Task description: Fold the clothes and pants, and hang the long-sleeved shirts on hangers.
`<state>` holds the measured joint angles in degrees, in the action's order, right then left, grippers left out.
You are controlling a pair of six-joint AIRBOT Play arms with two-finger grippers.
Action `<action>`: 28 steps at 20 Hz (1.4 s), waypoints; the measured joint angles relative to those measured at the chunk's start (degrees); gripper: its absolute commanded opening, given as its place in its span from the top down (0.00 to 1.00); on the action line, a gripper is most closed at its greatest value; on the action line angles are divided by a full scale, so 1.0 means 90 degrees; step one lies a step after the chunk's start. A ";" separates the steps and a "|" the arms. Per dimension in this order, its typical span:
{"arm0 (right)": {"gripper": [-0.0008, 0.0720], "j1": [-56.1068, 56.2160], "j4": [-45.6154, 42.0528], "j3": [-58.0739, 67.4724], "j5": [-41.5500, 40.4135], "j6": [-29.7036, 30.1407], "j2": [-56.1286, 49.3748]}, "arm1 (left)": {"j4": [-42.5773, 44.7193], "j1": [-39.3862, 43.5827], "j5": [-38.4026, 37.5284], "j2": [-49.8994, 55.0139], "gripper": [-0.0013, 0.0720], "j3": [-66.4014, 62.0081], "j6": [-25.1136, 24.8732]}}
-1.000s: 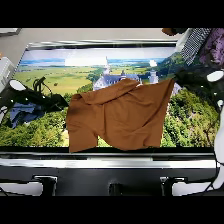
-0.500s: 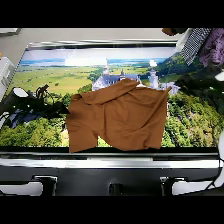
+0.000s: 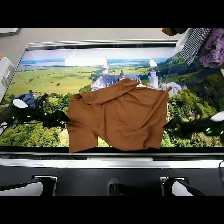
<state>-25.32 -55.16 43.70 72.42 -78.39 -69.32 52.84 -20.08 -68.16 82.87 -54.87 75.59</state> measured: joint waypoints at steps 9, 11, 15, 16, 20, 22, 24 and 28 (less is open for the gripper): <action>0.94 0.1149 0.0177 -0.1829 -0.1229 -0.0452 0.0644 | -0.0143 -0.0002 0.0299 -0.0027 0.12 0.0187 -0.0070; 0.94 0.1268 0.0219 -0.1868 -0.1365 -0.0532 0.0670 | -0.0151 -0.0002 0.0483 -0.0027 0.12 0.0192 -0.0070; 0.94 0.1353 0.0396 -0.1693 -0.1508 -0.0663 0.0821 | -0.0160 -0.0002 0.0746 0.0017 0.12 0.0197 -0.0085; 0.94 0.1365 0.0423 -0.1598 -0.1508 -0.0685 0.0869 | -0.0160 -0.0002 0.0792 0.0051 0.12 0.0197 -0.0102; 0.94 0.1379 0.0588 -0.1270 -0.1511 -0.0753 0.1003 | -0.0250 0.0109 0.0950 0.0296 0.19 0.0192 -0.0172; 0.94 0.1379 0.0704 -0.1178 -0.1460 -0.0760 0.1044 | -0.0362 0.0248 0.1132 0.0423 0.81 0.0192 -0.0189; 0.94 0.1379 0.0814 -0.1132 -0.1401 -0.0750 0.1122 | -0.0352 0.0386 0.1309 0.0515 0.96 0.0192 -0.0221; 0.94 0.1379 0.1166 -0.0942 -0.1382 -0.0393 0.1360 | -0.0935 0.0517 0.1382 0.0432 0.96 -0.0075 -0.0554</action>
<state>-12.91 -44.66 35.22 59.99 -81.93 -57.08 44.42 -15.42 -55.72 86.76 -55.55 70.61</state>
